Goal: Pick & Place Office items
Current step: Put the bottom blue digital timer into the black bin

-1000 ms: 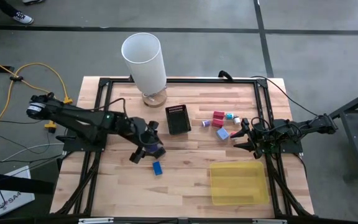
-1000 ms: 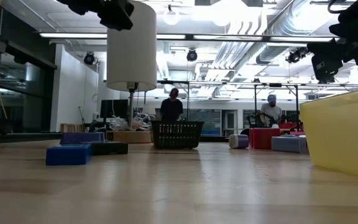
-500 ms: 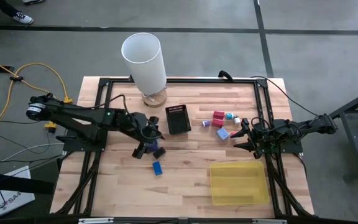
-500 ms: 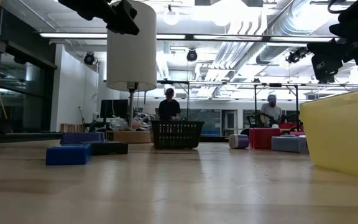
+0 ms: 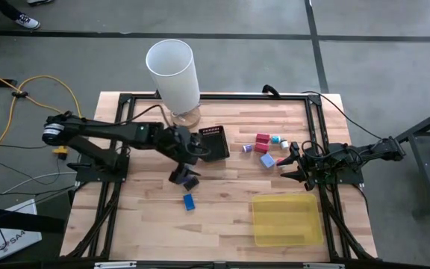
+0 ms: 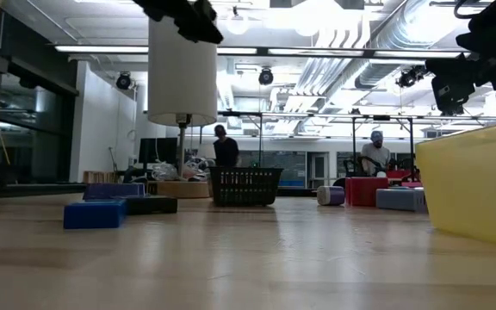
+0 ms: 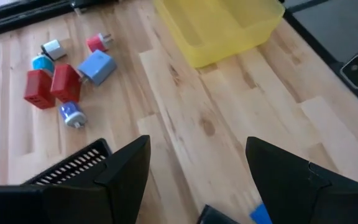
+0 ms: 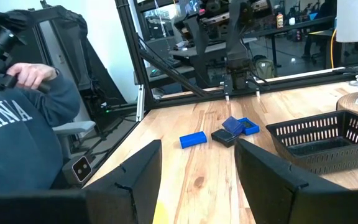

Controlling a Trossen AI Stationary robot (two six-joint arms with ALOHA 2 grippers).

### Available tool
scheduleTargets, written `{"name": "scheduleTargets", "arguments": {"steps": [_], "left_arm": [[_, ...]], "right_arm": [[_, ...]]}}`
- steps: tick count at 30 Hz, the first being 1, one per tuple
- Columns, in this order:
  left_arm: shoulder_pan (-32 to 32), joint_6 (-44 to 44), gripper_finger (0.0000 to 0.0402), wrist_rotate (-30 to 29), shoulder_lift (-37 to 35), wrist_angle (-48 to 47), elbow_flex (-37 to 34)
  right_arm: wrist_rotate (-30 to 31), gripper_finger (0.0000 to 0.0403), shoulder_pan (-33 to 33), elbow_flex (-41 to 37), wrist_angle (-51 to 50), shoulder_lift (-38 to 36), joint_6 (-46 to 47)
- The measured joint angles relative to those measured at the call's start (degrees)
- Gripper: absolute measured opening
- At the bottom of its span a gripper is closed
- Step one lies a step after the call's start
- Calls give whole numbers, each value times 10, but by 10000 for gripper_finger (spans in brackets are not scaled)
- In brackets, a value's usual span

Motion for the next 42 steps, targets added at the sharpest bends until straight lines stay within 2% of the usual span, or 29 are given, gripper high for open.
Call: {"name": "scheduleTargets", "arguments": {"steps": [8,13,16,23,32,42], "left_arm": [[3,31,256,2,78,-32,86],[5,34,256,31,109,-31,109],[7,40,256,53,114,-31,111],[7,89,256,54,115,-70,111],[1,126,256,20,115,-161,111],[-32,215,256,6,115,-186,111]], "right_arm": [[0,190,0,0,0,1,0],[0,190,0,0,0,1,0],[0,190,0,0,0,1,0],[0,190,0,0,0,1,0],[0,190,0,0,0,1,0],[0,190,0,0,0,1,0]]}}
